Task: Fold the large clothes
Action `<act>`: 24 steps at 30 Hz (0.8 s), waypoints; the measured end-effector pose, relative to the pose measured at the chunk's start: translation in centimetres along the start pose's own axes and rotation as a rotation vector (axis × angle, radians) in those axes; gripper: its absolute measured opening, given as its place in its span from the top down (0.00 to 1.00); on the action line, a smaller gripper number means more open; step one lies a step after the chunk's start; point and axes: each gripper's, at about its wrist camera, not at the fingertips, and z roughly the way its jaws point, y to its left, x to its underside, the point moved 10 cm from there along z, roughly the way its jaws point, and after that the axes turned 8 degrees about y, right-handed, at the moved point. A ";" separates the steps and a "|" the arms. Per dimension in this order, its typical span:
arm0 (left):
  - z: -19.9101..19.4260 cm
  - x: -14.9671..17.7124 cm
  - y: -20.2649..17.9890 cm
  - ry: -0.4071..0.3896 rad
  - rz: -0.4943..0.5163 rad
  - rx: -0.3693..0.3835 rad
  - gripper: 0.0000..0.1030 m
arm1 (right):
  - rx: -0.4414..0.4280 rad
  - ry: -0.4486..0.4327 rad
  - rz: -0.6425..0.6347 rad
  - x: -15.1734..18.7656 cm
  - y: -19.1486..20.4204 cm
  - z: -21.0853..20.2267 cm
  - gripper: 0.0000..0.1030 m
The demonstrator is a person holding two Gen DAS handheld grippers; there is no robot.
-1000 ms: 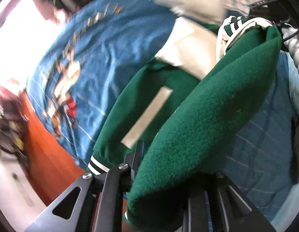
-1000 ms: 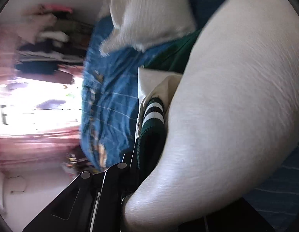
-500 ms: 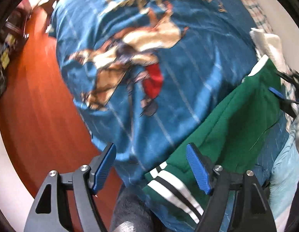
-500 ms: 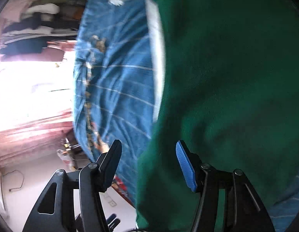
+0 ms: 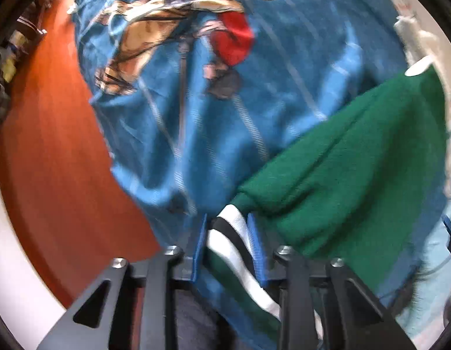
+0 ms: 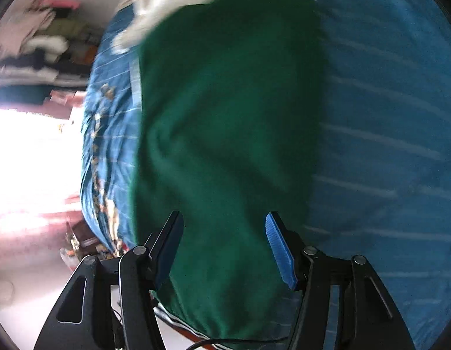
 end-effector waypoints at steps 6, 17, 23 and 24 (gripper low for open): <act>0.1 -0.6 0.8 0.064 -0.023 0.060 0.75 | -0.097 -0.081 0.038 -7.7 -5.5 2.6 0.26; 0.4 0.5 5.8 0.050 -0.133 0.088 0.43 | -0.374 -0.111 -0.050 -21.5 -3.5 8.5 0.28; -1.0 0.3 4.8 0.017 -0.059 -0.005 0.39 | -0.453 -0.218 0.045 -19.8 -3.2 6.4 0.80; -1.6 0.1 4.9 0.001 -0.048 -0.022 0.36 | -0.453 -0.236 0.062 -19.3 -3.6 5.6 0.82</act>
